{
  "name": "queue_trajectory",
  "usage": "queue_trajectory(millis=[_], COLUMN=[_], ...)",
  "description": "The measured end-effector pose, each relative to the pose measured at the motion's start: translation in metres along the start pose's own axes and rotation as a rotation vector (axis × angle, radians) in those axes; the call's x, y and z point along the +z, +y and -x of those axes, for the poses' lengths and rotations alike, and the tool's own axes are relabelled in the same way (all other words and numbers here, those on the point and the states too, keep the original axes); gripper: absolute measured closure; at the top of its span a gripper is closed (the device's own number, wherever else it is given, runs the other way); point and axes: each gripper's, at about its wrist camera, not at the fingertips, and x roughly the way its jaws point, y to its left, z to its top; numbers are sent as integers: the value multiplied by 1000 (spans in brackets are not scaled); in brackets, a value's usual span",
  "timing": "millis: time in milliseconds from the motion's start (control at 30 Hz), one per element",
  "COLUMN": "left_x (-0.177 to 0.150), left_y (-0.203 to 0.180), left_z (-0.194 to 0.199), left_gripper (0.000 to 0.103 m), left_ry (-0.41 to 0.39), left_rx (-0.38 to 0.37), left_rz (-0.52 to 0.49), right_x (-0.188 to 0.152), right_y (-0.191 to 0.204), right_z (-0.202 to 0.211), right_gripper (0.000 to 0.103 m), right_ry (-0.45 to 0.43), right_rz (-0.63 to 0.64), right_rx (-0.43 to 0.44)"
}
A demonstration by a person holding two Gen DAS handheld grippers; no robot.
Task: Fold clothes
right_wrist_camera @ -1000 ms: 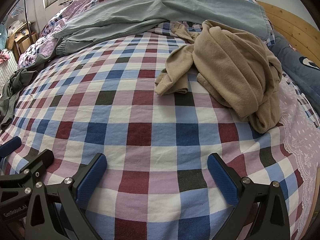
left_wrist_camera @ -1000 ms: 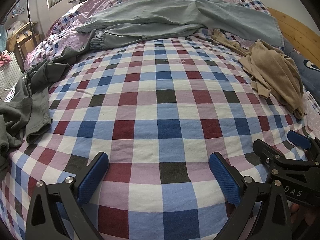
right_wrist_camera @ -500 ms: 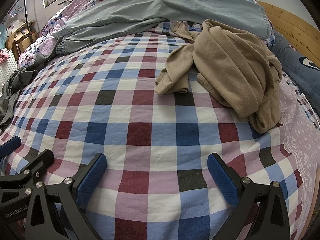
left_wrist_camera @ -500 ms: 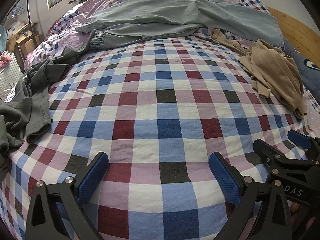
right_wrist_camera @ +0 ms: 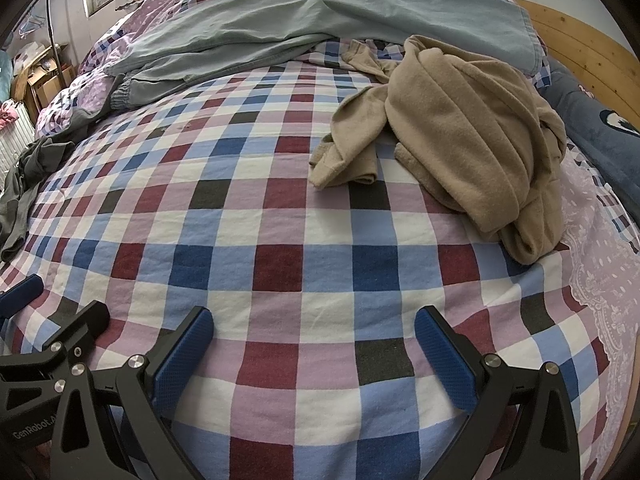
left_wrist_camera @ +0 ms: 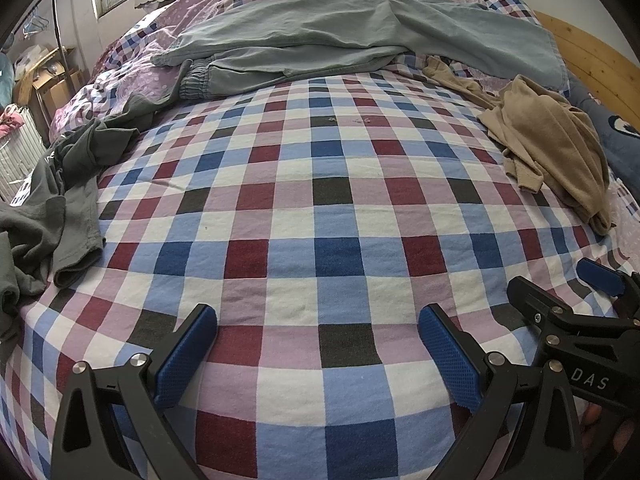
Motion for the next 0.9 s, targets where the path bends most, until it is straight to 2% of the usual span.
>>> queue_trajectory(millis=[567, 900], left_x=[1, 0], left_y=[5, 4], left_z=[-2, 3], left_gripper=[1, 1], left_ry=[4, -11], left_rx=[-26, -58], left_rz=[18, 48], right_x=[3, 2], right_y=[-8, -16], right_z=[0, 9], right_gripper=[0, 0], right_ry=[12, -2], right_rz=[-12, -40], right_rx=[22, 85])
